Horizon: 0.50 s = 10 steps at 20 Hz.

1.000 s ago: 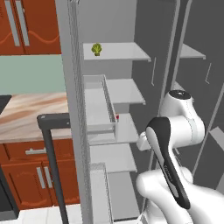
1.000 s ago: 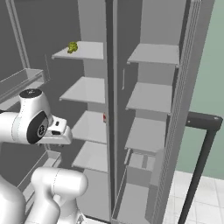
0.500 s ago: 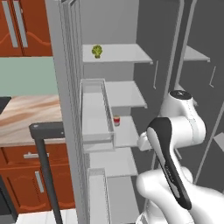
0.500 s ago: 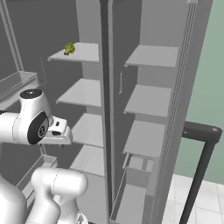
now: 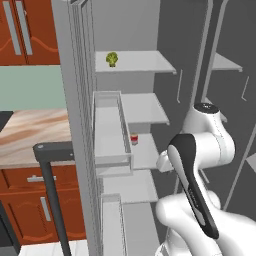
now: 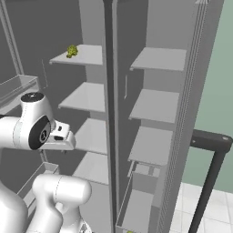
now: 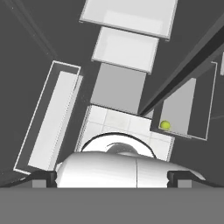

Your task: Take the pear and broccoli from the fridge shelf and place them in the freezer drawer to begin freezing them.

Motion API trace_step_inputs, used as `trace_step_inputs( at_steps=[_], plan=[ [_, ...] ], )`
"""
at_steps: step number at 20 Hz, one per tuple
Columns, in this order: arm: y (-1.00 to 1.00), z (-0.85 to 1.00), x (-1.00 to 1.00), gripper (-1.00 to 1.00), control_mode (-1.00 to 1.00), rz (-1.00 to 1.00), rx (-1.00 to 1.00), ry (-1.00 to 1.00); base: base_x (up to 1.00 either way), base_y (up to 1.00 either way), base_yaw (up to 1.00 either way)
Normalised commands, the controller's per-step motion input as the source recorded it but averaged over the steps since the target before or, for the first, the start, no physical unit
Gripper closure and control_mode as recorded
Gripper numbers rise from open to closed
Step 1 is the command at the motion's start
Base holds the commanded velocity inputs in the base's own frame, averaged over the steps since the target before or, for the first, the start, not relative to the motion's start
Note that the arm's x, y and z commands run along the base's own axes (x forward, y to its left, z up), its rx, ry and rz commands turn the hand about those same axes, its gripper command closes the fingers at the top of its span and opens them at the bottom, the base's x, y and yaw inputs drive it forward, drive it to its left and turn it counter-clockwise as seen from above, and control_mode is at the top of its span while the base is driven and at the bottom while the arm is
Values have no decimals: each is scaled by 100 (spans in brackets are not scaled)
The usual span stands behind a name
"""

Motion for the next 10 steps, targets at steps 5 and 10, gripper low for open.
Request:
trace_step_inputs(
  at_steps=[5,10],
  plan=[
    [5,23,5,-100,-100,0,0,-2,0,10,0],
    [5,97,64,-100,-100,9,0,-23,0,0,0]
  ],
)
